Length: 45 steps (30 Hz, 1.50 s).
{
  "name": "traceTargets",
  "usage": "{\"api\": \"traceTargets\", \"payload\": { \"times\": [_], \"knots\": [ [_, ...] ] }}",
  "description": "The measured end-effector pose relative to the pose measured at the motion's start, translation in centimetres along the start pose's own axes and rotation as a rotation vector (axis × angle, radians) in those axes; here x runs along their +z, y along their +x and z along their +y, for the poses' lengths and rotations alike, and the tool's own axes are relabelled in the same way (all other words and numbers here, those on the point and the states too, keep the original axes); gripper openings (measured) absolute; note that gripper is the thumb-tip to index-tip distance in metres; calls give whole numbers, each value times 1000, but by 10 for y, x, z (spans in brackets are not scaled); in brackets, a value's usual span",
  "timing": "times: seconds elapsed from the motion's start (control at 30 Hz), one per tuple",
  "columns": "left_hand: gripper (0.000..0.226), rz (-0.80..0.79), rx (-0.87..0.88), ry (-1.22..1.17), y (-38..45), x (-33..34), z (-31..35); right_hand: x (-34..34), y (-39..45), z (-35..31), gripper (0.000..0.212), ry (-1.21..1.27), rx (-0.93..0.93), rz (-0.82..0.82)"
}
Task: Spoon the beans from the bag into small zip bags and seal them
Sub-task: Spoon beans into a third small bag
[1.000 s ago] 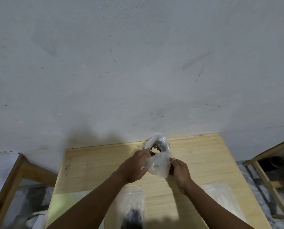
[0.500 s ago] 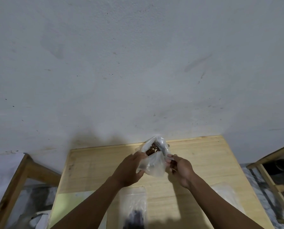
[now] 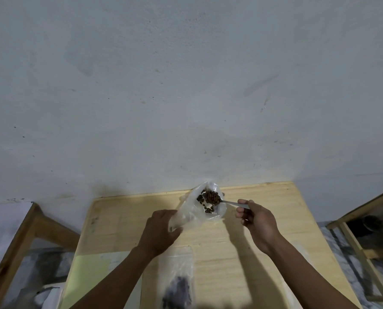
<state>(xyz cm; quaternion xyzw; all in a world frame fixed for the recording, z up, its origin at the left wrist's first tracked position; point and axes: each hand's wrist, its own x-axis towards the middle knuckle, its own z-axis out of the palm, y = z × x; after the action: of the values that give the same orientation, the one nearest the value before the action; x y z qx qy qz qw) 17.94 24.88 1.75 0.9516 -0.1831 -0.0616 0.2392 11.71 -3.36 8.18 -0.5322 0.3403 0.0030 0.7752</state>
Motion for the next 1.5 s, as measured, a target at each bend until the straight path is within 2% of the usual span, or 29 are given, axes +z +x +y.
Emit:
{"api": "traceTargets", "payload": {
  "times": [0.23,0.6,0.87,1.2,1.5],
  "knots": [
    [53,3,11,46,-2,-4,14,-1,-33,-4,32,-94,-54,-42],
    [52,41,11,47,-16,-1,21,-3,-64,15,28,-165,-159,-93],
    [49,41,6,53,-20,2,28,-2,-66,19,27,-155,-154,-122],
    [43,70,-11,47,-16,3,30,9,-60,10,27,-323,-268,-197],
    [49,70,-112,-16,-19,5,27,3,-44,-4,27,-210,-337,-77]
  ]
}}
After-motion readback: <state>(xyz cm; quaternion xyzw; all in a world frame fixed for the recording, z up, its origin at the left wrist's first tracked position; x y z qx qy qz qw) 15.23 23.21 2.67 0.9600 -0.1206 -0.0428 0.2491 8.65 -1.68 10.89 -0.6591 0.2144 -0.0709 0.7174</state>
